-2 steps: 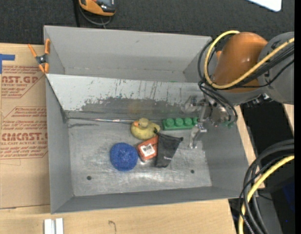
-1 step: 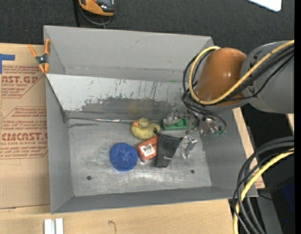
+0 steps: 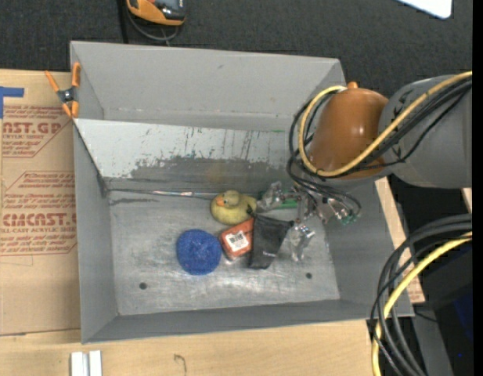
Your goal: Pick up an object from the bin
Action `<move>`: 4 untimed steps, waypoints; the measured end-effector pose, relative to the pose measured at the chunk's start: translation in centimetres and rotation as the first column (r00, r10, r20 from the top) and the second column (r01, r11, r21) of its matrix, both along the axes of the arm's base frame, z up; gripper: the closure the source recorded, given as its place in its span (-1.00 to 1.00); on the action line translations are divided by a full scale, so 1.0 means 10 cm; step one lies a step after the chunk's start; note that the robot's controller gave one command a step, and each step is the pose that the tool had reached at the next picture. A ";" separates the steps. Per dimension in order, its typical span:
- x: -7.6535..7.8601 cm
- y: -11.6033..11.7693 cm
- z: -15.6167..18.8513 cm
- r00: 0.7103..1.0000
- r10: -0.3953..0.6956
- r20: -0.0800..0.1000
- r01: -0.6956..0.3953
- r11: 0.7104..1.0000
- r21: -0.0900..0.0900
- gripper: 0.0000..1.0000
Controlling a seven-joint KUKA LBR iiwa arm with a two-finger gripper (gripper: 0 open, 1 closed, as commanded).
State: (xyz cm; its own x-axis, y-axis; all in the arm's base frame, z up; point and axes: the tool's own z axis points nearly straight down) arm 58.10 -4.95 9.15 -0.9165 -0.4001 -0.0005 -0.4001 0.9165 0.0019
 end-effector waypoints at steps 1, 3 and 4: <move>-0.04 0.08 -0.07 0.955 -0.297 -0.001 0.297 0.955 0.001 -1.00; -0.27 0.16 -0.18 0.943 0.333 0.003 -0.333 0.943 -0.004 1.00; -0.27 0.16 -0.18 0.943 0.333 0.003 -0.333 0.943 -0.004 1.00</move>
Offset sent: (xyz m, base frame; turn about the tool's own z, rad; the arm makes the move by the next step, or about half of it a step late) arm -0.0212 0.0157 0.0085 -0.4407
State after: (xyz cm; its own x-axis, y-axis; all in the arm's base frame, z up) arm 55.37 -3.33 7.32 -0.7307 -0.6827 -0.0014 -0.6827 0.7307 -0.0025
